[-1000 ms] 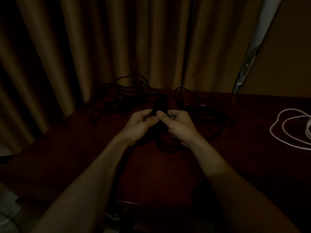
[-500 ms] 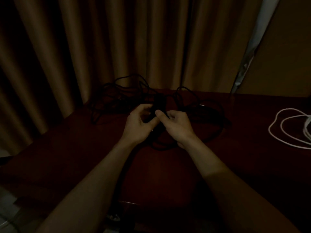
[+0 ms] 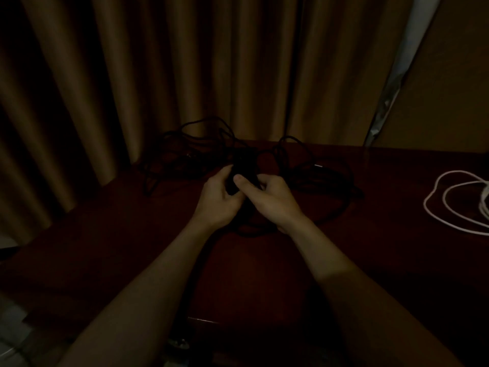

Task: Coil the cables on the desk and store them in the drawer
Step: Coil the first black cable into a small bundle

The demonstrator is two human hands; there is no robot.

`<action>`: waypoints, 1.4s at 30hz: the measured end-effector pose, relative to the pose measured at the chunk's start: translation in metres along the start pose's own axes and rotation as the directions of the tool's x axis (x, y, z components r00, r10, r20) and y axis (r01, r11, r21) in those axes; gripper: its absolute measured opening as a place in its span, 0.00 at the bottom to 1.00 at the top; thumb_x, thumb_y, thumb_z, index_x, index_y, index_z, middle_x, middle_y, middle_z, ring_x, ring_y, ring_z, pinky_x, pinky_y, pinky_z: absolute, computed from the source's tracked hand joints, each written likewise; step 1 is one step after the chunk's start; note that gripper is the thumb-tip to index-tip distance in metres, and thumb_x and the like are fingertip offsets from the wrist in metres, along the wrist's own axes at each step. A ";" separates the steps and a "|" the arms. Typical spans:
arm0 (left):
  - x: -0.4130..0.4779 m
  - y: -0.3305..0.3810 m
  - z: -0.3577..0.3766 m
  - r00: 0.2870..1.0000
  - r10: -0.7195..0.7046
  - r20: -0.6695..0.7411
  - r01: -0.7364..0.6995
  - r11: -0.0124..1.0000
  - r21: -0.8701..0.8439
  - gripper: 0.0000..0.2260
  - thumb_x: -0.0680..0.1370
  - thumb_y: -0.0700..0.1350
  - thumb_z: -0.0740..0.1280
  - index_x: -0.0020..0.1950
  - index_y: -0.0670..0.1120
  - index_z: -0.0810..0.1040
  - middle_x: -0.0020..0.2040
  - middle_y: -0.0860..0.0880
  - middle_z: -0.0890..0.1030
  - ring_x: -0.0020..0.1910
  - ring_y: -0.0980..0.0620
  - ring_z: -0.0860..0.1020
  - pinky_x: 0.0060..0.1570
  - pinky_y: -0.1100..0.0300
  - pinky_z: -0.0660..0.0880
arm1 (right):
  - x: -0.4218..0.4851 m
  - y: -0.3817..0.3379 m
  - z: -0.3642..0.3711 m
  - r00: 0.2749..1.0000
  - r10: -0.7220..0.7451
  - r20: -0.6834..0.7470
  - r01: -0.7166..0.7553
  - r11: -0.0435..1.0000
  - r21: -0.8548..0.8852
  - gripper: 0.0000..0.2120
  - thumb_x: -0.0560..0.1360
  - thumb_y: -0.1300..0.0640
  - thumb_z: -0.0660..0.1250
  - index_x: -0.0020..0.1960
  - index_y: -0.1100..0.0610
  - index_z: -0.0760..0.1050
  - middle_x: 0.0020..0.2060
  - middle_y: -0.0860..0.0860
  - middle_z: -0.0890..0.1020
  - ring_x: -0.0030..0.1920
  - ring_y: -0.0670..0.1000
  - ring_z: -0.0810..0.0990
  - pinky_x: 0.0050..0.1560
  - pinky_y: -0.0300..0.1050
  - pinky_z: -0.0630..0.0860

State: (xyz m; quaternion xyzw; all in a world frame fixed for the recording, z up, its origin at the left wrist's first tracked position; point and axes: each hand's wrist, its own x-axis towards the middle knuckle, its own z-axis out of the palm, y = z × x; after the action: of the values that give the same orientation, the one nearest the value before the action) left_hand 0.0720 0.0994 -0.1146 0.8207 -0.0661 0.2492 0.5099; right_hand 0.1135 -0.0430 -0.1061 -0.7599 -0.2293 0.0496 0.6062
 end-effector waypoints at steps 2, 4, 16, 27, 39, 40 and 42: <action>-0.001 -0.001 0.002 0.999 0.025 -0.046 -0.020 0.993 0.117 0.11 0.81 0.38 0.68 0.62 0.46 0.80 0.50 0.54 0.85 0.48 0.58 0.84 0.47 0.63 0.80 | 0.000 0.000 0.006 0.999 -0.005 -0.045 0.001 0.997 -0.083 0.21 0.76 0.36 0.70 0.47 0.55 0.84 0.41 0.49 0.87 0.44 0.49 0.86 0.51 0.56 0.84; -0.002 0.000 0.002 0.993 -0.007 -0.121 0.031 0.979 0.199 0.17 0.80 0.40 0.69 0.69 0.47 0.78 0.52 0.55 0.84 0.49 0.58 0.83 0.48 0.65 0.79 | -0.001 0.000 0.012 0.994 0.016 -0.113 -0.043 0.967 -0.250 0.24 0.77 0.34 0.67 0.38 0.55 0.80 0.33 0.49 0.83 0.36 0.50 0.83 0.40 0.50 0.80; -0.006 0.004 0.005 0.977 0.057 -0.206 0.007 0.955 0.297 0.06 0.77 0.39 0.69 0.47 0.48 0.73 0.37 0.51 0.79 0.32 0.54 0.76 0.31 0.49 0.78 | -0.001 0.001 0.020 0.987 -0.004 -0.162 -0.029 0.979 -0.201 0.47 0.63 0.17 0.61 0.53 0.60 0.83 0.50 0.53 0.86 0.51 0.53 0.85 0.58 0.55 0.82; 0.002 0.003 -0.006 0.975 -0.175 0.136 0.194 0.971 -0.142 0.29 0.71 0.52 0.76 0.72 0.52 0.76 0.64 0.54 0.82 0.63 0.55 0.80 0.61 0.58 0.78 | -0.001 -0.001 -0.013 0.987 -0.150 -0.062 0.139 0.979 -0.149 0.28 0.80 0.39 0.67 0.44 0.66 0.81 0.35 0.58 0.83 0.33 0.56 0.81 0.33 0.52 0.74; 0.000 0.000 -0.004 0.995 -0.071 0.068 0.082 0.983 -0.164 0.10 0.80 0.42 0.73 0.61 0.45 0.81 0.52 0.55 0.86 0.53 0.57 0.84 0.49 0.62 0.80 | -0.002 0.000 -0.017 0.987 -0.142 -0.080 0.118 0.960 -0.255 0.29 0.81 0.37 0.63 0.46 0.65 0.83 0.32 0.58 0.83 0.30 0.52 0.81 0.33 0.47 0.77; 0.000 -0.001 -0.003 0.998 -0.041 0.038 0.046 0.989 -0.144 0.11 0.80 0.42 0.73 0.62 0.46 0.81 0.54 0.55 0.86 0.55 0.57 0.84 0.52 0.60 0.81 | -0.002 -0.001 -0.017 0.985 -0.151 -0.083 0.124 0.956 -0.266 0.29 0.82 0.37 0.62 0.46 0.63 0.83 0.33 0.57 0.83 0.31 0.52 0.81 0.33 0.48 0.76; 0.001 -0.004 -0.003 1.000 0.022 -0.003 -0.022 0.996 -0.082 0.15 0.79 0.45 0.74 0.65 0.48 0.81 0.58 0.53 0.85 0.59 0.56 0.83 0.59 0.54 0.81 | -0.001 -0.001 -0.016 0.989 -0.140 -0.040 0.123 0.953 -0.275 0.26 0.83 0.38 0.58 0.47 0.58 0.83 0.35 0.52 0.83 0.33 0.48 0.81 0.35 0.46 0.76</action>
State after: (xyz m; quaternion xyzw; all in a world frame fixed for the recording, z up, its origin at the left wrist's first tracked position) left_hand 0.0732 0.1037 -0.1161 0.7980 -0.0847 0.2527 0.5406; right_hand 0.1176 -0.0575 -0.1018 -0.8201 -0.2660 -0.0453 0.5047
